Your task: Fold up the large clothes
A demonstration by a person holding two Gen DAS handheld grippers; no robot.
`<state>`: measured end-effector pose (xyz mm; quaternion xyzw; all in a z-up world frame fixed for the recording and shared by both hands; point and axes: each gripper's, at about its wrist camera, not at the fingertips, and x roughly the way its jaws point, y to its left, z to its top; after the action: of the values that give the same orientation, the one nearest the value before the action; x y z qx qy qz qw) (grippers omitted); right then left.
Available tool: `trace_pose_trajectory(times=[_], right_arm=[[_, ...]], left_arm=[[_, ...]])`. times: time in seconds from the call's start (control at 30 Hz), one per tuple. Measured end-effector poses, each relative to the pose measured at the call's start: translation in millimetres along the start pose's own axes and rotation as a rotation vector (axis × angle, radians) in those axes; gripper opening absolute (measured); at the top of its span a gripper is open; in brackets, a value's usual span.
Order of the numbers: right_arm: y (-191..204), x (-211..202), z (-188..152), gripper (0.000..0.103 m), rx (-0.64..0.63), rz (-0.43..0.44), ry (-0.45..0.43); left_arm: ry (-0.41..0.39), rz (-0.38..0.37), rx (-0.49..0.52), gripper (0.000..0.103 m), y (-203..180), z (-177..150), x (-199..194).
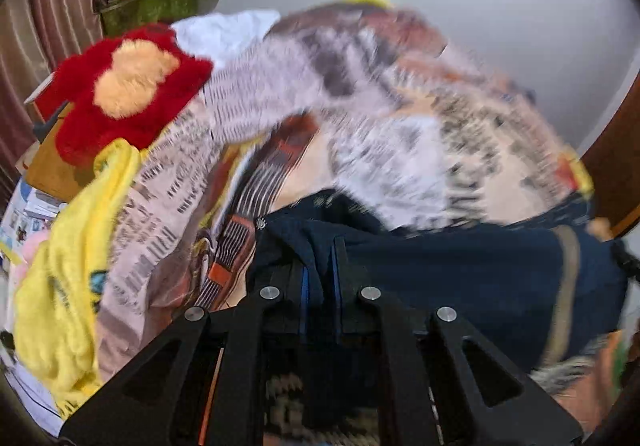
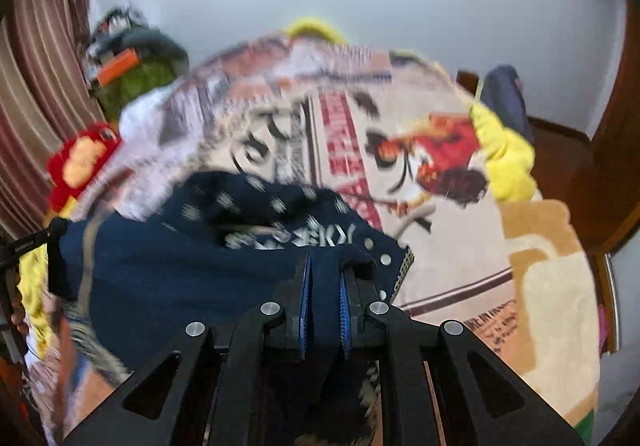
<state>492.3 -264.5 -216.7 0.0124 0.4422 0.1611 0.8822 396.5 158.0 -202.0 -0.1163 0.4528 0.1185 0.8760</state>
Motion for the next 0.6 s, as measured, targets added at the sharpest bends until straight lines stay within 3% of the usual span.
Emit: trace_pose_trajectory(times=[0.13, 0.33, 0.4, 0.47, 0.53, 0.57, 0.6], right_arm=[[-11.2, 18.7, -6.6, 0.010, -0.033, 0.027, 0.044], [-20.9, 0.5, -15.1, 0.010, -0.090, 0.038, 0.025], [-21.4, -10.1, -19.9, 0.010, -0.108, -0.030, 0.009], [-28.7, -23.6, -26.2, 0.010, -0.122, -0.183, -0.021], [-40.4, -33.5, -30.9, 0.010, -0.093, -0.181, -0.005], [-46.5, -42.2, -34.8, 0.010, -0.068, -0.145, 0.003], [-48.9, -48.8, -37.3, 0.010, -0.057, -0.114, 0.003]], left_arm=[[0.057, 0.046, 0.034, 0.013, -3.9, -11.5, 35.3], [0.101, 0.095, 0.175, 0.017, -18.8, -25.3, 56.6], [0.100, 0.111, 0.228, 0.017, -23.3, -25.6, 55.6], [0.115, 0.110, 0.237, 0.017, -23.0, -23.0, 50.3], [0.125, 0.096, 0.226, 0.019, -21.5, -18.7, 40.9], [0.122, 0.086, 0.218, 0.024, -20.4, -16.6, 30.6], [0.104, 0.073, 0.219, 0.036, -20.3, -15.2, 17.7]])
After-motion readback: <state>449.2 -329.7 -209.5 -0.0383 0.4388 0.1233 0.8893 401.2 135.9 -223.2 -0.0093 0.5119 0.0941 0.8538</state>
